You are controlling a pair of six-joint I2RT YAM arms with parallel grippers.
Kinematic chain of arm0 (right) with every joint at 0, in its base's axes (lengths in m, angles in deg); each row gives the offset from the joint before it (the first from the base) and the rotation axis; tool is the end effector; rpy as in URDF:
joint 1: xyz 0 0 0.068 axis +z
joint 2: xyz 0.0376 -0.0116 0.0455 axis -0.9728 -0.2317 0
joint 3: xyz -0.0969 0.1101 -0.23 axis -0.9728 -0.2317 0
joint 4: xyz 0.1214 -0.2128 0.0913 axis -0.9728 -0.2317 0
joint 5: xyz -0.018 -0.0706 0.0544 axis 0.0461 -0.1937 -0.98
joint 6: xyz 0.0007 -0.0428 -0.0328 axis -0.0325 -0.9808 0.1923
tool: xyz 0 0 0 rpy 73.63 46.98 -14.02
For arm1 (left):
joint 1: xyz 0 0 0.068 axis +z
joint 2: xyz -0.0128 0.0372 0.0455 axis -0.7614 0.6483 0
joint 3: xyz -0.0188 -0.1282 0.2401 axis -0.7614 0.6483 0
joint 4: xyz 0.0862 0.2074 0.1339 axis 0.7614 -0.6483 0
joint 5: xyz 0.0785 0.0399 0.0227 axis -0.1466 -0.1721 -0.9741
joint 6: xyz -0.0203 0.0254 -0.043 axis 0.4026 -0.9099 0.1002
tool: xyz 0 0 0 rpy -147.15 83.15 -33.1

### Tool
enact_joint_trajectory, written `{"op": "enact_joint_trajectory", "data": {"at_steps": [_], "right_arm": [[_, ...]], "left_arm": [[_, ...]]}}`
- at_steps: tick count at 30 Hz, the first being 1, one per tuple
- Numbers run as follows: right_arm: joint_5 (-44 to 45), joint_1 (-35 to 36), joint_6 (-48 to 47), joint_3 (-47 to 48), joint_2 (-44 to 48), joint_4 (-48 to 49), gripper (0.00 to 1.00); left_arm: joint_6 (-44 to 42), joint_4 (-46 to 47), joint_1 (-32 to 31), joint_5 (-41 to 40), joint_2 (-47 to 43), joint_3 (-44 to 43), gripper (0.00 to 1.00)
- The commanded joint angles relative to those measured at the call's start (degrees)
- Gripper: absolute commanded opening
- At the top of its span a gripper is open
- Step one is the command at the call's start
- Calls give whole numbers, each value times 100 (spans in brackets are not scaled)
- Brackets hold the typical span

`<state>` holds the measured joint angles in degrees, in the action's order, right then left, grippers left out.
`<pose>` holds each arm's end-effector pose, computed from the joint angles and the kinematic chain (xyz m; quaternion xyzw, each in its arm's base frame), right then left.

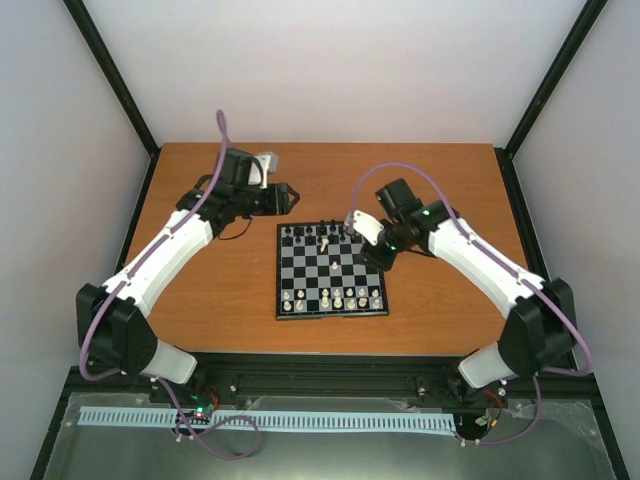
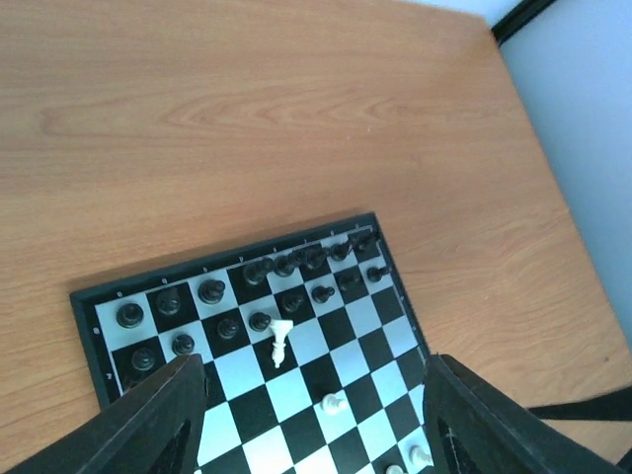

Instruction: Set up the chess pieces on the board

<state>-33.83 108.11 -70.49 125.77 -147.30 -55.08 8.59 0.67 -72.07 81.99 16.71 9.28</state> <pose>0.2517 0.1679 0.2779 -0.5346 0.8022 0.1594 0.2127 0.2907 -0.1324 0.3347 0.0569 0.8897 -0.3014 0.3382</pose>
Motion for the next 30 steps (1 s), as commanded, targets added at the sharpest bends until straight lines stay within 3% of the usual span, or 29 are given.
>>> {"op": "enact_joint_trajectory", "data": {"at_steps": [1, 4, 9, 19, 30], "right_arm": [[-100, -301, 354, -585, 900, -36, 36], [-276, -342, 669, -986, 1754, 174, 40], [-408, -450, 635, -1683, 2577, 927, 44], [-420, -451, 524, -2102, 2604, 1127, 44], [-358, -450, 509, -2142, 2535, 1111, 45]], "left_arm": [[-320, -366, -833, -1010, 613, -368, 62], [-419, -487, -1384, -1549, 1010, -484, 62], [-367, 147, -1475, -1824, 1537, -4, 55], [-747, 477, -1658, -2172, 2863, -492, 43], [-720, 336, -1804, -2417, 3374, -805, 31]]}}
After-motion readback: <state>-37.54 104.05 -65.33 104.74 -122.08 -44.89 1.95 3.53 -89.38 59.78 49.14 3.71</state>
